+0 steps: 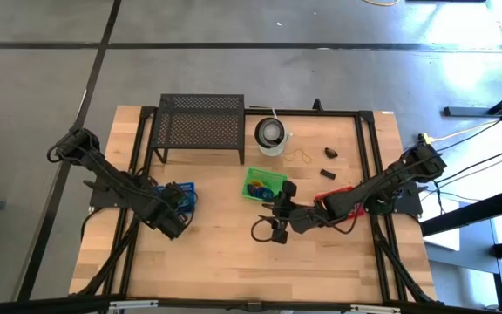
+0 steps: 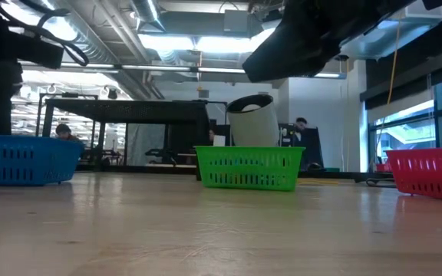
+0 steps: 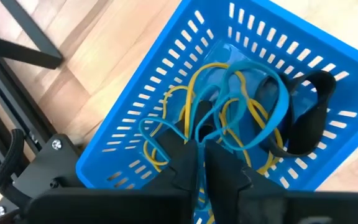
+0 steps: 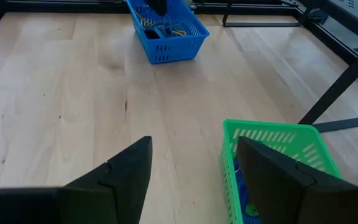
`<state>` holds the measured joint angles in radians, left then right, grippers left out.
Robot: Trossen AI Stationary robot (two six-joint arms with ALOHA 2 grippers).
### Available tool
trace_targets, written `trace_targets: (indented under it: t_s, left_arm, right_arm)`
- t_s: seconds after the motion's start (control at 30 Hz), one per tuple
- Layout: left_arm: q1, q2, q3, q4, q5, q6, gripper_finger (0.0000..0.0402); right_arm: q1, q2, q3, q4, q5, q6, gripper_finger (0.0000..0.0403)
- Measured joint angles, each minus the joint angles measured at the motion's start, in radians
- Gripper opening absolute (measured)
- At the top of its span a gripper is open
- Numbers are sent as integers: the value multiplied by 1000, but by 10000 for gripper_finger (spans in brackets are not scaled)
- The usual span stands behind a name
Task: Pick & Place Office Desk Supplies
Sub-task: Put the blue rubber band into the blue bin, then put the black rubber band into the blue bin
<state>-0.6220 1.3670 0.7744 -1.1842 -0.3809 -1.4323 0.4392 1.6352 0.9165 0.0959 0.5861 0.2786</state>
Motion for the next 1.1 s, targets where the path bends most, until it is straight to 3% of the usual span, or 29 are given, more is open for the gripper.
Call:
trace_targets:
  t_s: [0.43, 0.63, 0.9, 1.0, 1.1]
  left_arm:
    - [8, 0, 24, -16, 3, 5, 131]
    - [25, 0, 125, -103, -7, 17, 141]
    - [16, 0, 206, -106, -103, 40, 141]
    - [6, 0, 219, -106, -147, 52, 141]
    - [-5, -1, 224, -106, -168, 77, 141]
  right_arm:
    - [-22, 0, 0, 0, 0, 81, 238]
    - [-25, 0, 0, 3, 14, 86, 238]
    - [-24, -1, 26, 42, 78, 110, 238]
    - [-24, -3, 75, -75, 48, 111, 238]
    - [-34, -24, 168, -332, 33, 169, 238]
